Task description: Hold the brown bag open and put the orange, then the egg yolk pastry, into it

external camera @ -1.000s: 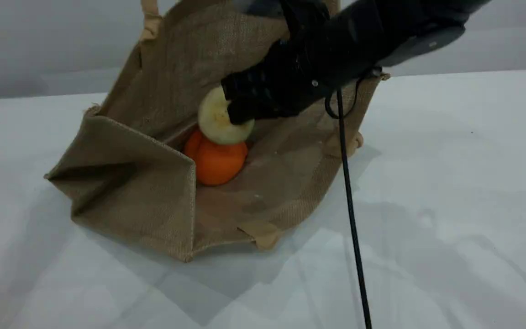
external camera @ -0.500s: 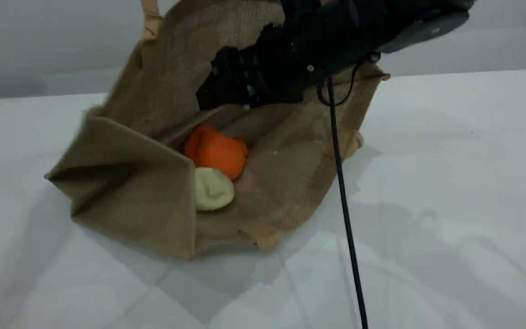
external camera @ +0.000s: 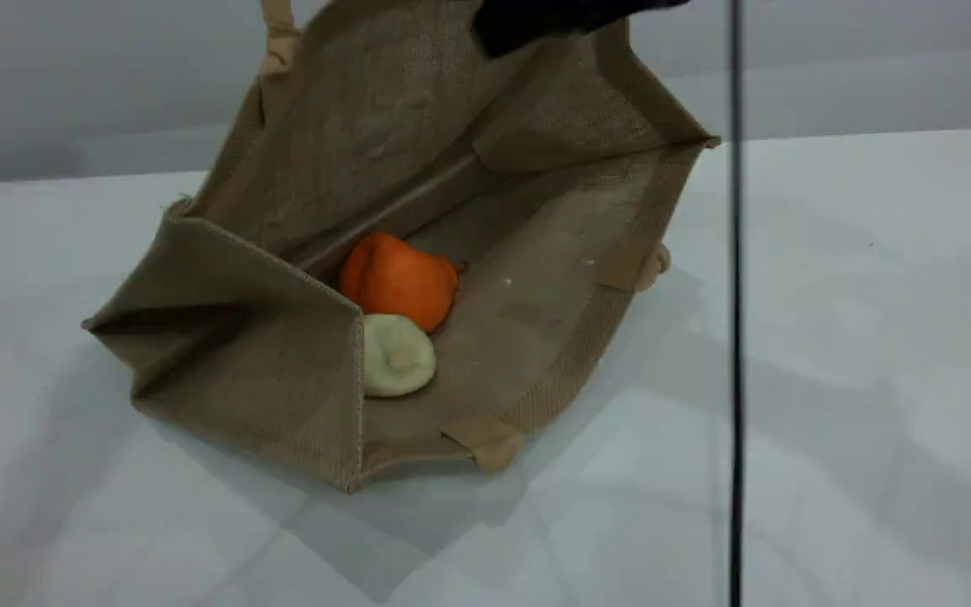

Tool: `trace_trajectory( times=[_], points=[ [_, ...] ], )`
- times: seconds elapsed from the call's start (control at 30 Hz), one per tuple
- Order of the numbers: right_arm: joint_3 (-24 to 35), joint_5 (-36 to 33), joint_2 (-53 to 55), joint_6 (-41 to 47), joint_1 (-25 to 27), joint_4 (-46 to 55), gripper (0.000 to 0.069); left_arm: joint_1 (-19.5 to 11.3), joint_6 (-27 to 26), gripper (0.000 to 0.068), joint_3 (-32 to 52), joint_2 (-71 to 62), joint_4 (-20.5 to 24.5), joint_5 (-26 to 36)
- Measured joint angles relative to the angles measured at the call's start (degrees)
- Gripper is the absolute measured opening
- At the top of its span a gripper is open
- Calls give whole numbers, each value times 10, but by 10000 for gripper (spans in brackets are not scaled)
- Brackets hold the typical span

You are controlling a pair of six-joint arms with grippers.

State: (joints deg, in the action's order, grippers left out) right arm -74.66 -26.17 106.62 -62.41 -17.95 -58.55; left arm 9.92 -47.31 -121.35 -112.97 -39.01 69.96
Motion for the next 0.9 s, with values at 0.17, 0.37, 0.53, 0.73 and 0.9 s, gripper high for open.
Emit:
trace_trajectory(
  times=[0.17, 0.37, 0.53, 0.73, 0.9],
  points=[
    [0, -60, -57, 210, 45, 201, 533, 0, 0, 88, 0, 0, 0, 0],
    [-1, -133, -135, 449, 72, 447, 533, 0, 0, 88, 0, 0, 0, 0],
    [-1, -172, -204, 599, 72, 623, 533, 0, 0, 88, 0, 0, 0, 0],
    [-1, -181, -245, 680, 72, 746, 533, 0, 10, 88, 0, 0, 0, 0],
    [-1, -203, -245, 680, 72, 750, 533, 0, 51, 125, 0, 0, -4, 0]
  ],
)
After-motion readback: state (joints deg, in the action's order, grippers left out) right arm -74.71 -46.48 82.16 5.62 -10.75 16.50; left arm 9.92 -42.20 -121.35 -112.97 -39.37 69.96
